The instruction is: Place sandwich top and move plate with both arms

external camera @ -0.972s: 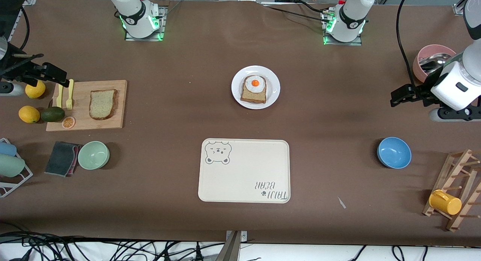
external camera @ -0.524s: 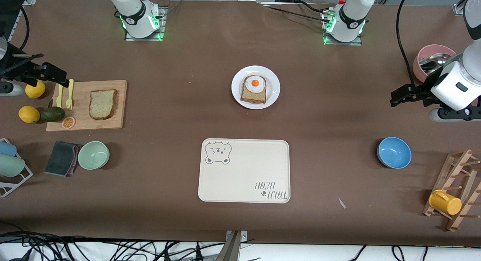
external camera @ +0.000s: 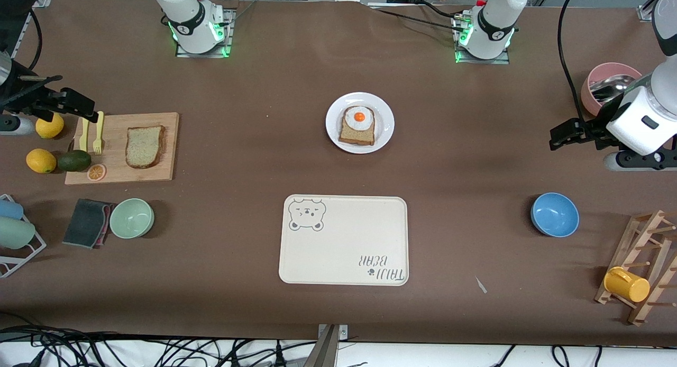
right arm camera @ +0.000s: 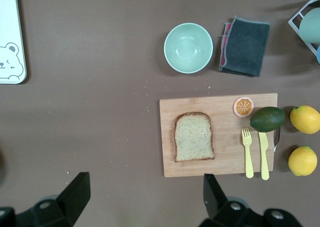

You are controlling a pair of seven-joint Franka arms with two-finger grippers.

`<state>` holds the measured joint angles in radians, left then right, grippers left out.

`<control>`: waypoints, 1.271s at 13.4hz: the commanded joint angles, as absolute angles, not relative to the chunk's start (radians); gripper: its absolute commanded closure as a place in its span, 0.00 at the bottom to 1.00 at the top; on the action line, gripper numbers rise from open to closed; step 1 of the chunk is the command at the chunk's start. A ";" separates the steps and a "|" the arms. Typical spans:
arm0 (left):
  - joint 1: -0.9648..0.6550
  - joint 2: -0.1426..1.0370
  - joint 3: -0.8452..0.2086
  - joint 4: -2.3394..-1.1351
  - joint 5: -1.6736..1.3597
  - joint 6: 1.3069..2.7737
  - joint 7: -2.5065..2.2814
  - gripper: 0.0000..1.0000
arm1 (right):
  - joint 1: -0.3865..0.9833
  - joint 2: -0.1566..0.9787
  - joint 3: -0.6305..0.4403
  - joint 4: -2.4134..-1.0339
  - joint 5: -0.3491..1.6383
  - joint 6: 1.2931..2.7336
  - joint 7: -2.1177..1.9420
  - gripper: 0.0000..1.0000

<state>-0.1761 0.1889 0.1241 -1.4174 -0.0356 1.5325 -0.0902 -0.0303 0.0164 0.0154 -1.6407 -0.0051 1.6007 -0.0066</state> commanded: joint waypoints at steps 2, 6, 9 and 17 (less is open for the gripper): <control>-0.187 0.175 0.138 -1.425 -0.041 1.531 -0.084 0.00 | -0.021 0.017 0.015 -1.637 -0.008 1.594 0.006 0.00; -0.187 0.175 0.138 -1.425 -0.041 1.531 -0.084 0.00 | -0.020 0.049 0.014 -1.637 -0.006 1.574 -0.008 0.00; -0.187 0.176 0.138 -1.425 -0.041 1.531 -0.084 0.00 | -0.018 0.090 0.014 -1.634 -0.014 1.566 -0.008 0.00; -0.189 0.176 0.135 -1.425 -0.041 1.525 -0.087 0.00 | 0.104 0.118 0.017 -1.849 -0.265 1.719 0.035 0.01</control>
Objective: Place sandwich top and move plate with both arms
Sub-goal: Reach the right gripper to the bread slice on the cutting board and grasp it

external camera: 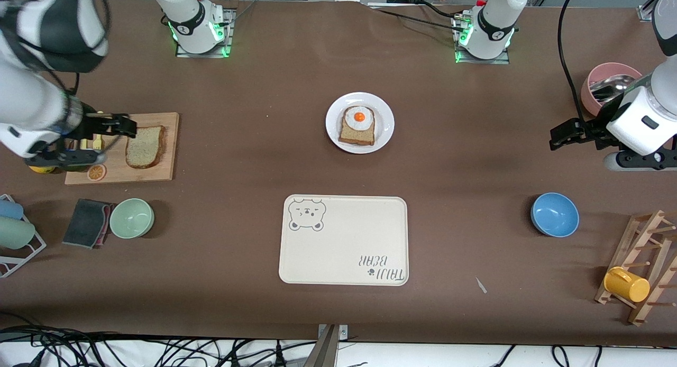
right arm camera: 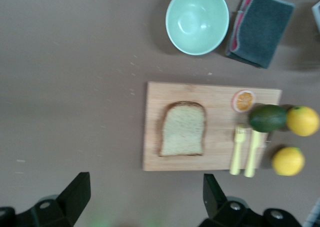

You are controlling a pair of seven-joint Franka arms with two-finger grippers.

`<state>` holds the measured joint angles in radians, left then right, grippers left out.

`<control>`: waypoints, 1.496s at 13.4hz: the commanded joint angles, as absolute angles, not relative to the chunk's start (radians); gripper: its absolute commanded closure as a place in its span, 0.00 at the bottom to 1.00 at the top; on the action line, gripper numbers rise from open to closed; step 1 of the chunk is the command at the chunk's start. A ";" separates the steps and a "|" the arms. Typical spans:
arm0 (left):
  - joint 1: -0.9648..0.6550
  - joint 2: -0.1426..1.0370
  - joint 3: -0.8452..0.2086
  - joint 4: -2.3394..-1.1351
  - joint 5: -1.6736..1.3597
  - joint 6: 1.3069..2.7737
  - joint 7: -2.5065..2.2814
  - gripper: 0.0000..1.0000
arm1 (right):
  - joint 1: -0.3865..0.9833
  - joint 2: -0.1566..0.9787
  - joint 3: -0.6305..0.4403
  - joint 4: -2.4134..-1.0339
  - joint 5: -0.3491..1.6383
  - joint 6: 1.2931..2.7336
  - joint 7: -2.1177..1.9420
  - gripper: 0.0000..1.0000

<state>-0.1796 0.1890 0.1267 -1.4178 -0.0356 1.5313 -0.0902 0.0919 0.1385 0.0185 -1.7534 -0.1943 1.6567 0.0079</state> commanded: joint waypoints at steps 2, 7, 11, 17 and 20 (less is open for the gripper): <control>-0.189 0.175 0.133 -1.425 -0.041 1.525 -0.087 0.00 | 0.104 0.109 0.015 -1.969 -0.271 1.849 0.051 0.01; -0.192 0.175 0.135 -1.430 -0.040 1.525 -0.087 0.00 | 0.101 0.107 0.006 -2.199 -0.428 2.035 0.148 0.01; -0.199 0.173 0.133 -1.430 -0.040 1.528 -0.087 0.00 | 0.100 0.126 -0.060 -2.335 -0.463 2.223 0.187 0.18; -0.202 0.173 0.135 -1.436 -0.002 1.536 -0.086 0.00 | 0.094 0.268 -0.095 -2.336 -0.463 2.345 0.190 0.36; -0.215 0.176 0.137 -1.430 0.003 1.537 -0.086 0.00 | 0.092 0.293 -0.107 -2.335 -0.463 2.368 0.190 0.40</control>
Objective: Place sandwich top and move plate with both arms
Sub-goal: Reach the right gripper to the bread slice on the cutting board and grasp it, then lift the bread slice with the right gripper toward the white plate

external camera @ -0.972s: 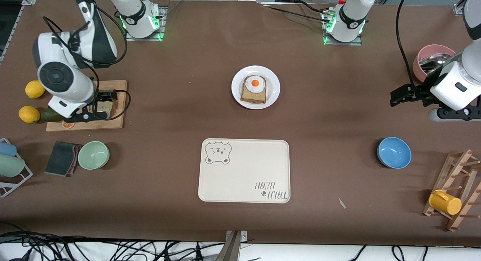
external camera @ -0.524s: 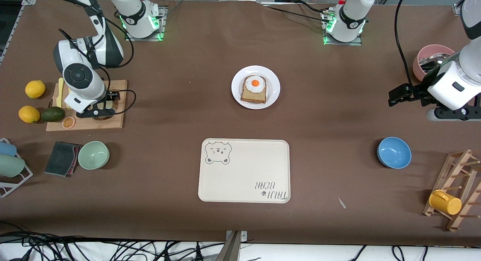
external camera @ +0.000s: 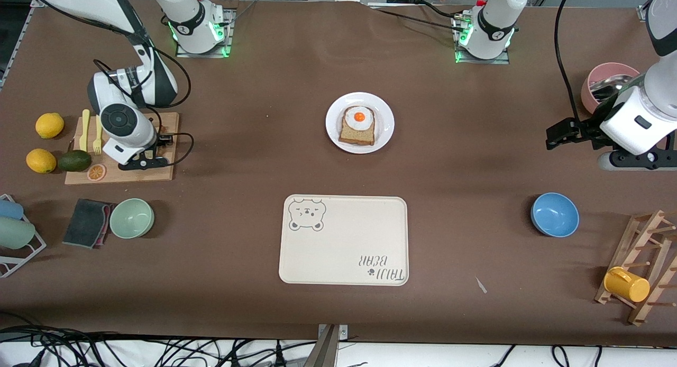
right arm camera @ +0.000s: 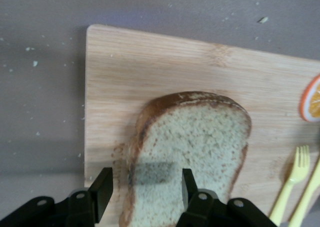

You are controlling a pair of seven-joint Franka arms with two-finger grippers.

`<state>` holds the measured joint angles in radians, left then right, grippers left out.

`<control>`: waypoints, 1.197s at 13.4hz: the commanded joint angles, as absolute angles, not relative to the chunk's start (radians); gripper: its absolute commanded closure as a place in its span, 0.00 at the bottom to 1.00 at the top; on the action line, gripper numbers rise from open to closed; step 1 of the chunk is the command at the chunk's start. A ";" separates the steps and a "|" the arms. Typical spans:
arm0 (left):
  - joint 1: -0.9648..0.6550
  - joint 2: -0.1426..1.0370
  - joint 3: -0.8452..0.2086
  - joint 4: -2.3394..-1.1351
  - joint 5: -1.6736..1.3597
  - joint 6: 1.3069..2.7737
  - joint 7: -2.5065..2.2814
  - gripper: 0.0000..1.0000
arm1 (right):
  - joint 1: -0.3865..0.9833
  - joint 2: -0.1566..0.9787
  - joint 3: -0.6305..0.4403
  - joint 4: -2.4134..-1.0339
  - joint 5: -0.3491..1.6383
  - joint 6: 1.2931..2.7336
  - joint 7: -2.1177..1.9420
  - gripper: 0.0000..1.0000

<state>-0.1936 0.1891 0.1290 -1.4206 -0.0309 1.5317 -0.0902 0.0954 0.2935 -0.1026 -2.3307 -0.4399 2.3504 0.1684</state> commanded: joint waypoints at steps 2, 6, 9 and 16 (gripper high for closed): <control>-0.213 0.175 0.135 -1.427 0.015 1.534 -0.087 0.00 | 0.092 0.296 -0.107 -2.336 -0.463 2.368 0.189 0.62; -0.213 0.175 0.152 -1.427 0.012 1.534 -0.086 0.00 | 0.092 0.308 -0.109 -2.332 -0.463 2.365 0.190 0.96; -0.213 0.175 0.149 -1.427 0.003 1.531 -0.087 0.00 | 0.094 0.299 -0.106 -2.315 -0.459 2.359 0.192 1.00; -0.212 0.175 0.152 -1.427 0.002 1.531 -0.086 0.00 | 0.114 0.308 -0.014 -2.100 -0.436 2.108 0.193 1.00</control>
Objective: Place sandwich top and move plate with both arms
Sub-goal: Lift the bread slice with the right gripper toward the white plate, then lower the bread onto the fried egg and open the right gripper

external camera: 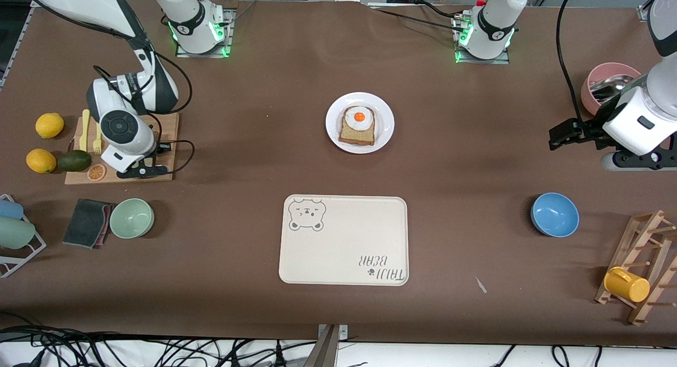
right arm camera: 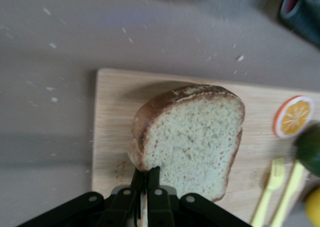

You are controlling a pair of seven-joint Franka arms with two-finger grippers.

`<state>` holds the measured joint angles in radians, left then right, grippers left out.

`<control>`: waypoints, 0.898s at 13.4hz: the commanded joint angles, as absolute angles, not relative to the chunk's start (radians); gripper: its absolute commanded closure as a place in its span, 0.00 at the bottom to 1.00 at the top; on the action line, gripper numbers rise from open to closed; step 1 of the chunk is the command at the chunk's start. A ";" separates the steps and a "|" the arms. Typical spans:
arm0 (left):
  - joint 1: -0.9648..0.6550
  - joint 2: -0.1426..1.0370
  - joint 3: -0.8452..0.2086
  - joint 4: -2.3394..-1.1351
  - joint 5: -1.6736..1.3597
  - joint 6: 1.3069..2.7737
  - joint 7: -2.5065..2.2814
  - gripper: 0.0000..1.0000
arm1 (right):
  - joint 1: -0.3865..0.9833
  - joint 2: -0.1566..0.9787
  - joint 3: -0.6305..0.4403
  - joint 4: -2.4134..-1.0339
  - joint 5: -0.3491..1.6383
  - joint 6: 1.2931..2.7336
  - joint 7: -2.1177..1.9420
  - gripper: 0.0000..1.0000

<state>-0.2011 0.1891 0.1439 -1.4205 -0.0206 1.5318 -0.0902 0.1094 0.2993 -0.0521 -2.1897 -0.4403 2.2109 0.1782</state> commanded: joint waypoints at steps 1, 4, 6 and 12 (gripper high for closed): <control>-0.212 0.175 0.152 -1.427 0.002 1.529 -0.086 0.00 | 0.121 0.310 0.023 -2.054 -0.381 2.073 0.202 1.00; -0.212 0.176 0.152 -1.428 0.003 1.531 -0.086 0.00 | 0.233 0.345 0.060 -1.938 -0.331 1.941 0.319 1.00; -0.212 0.176 0.152 -1.427 0.003 1.531 -0.086 0.00 | 0.332 0.368 0.060 -1.864 -0.263 1.902 0.351 1.00; -0.210 0.176 0.153 -1.430 0.005 1.531 -0.086 0.00 | 0.607 0.457 0.058 -1.648 -0.059 1.833 0.607 1.00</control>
